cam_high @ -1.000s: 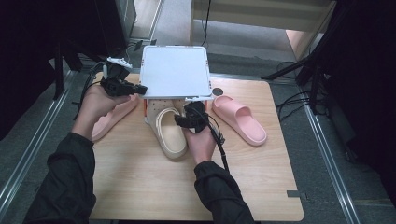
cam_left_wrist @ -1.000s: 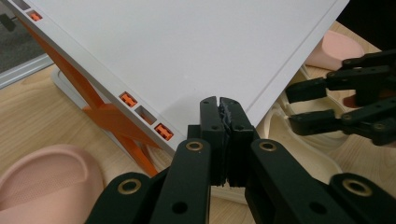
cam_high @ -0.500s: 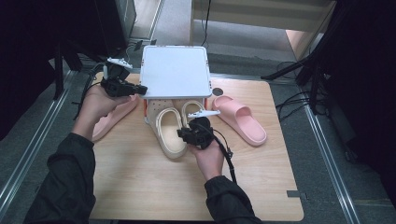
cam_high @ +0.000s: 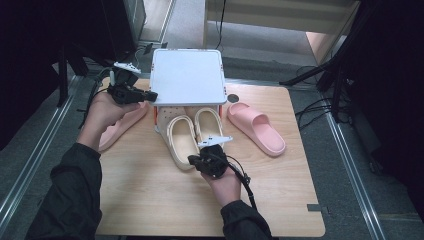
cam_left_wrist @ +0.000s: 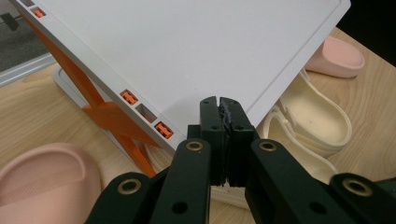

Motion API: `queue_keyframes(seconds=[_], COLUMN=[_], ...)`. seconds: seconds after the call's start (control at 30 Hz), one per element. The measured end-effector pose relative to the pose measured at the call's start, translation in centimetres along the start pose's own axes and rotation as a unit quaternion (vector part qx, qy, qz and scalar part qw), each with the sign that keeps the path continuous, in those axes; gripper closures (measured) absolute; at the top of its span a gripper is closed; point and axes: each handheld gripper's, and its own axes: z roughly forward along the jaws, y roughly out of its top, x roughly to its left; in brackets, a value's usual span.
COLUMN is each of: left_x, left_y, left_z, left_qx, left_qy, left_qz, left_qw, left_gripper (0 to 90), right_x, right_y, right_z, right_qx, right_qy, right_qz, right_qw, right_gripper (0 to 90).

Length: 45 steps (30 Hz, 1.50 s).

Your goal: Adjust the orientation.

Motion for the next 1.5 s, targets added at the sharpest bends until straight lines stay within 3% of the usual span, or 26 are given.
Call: queue_keyframes(seconds=[0.2,0.67,1.0,1.27,1.5], left_x=[0.0,-0.1,-0.1,0.0,0.1], left_y=[-0.1,-0.1,-0.1,-0.2,-0.2], left_z=[0.0,0.0,0.0,0.0,0.0], left_qx=[-0.003,-0.004,-0.005,-0.006,-0.007], left_qy=[-0.001,0.001,0.000,-0.001,-0.004], left_qz=[0.000,-0.001,-0.003,-0.005,-0.007], left_qw=[1.0000,1.0000,1.0000,1.0000,0.9999], left_gripper=[88.6,88.6,88.6,88.6,88.6], right_x=[0.3,-0.2,0.1,0.3,0.3], right_y=[-0.9,-1.3,-0.4,1.5,1.3], right_z=[0.4,1.6,2.5,3.3,3.3], right_qx=[0.010,0.024,0.023,0.014,0.016], right_qy=[0.011,0.011,0.000,0.001,0.001], right_qz=[-0.014,-0.015,-0.019,-0.027,-0.024], right_qw=[0.9998,0.9995,0.9995,0.9995,0.9996], right_gripper=[90.0,90.0,90.0,90.0,90.0])
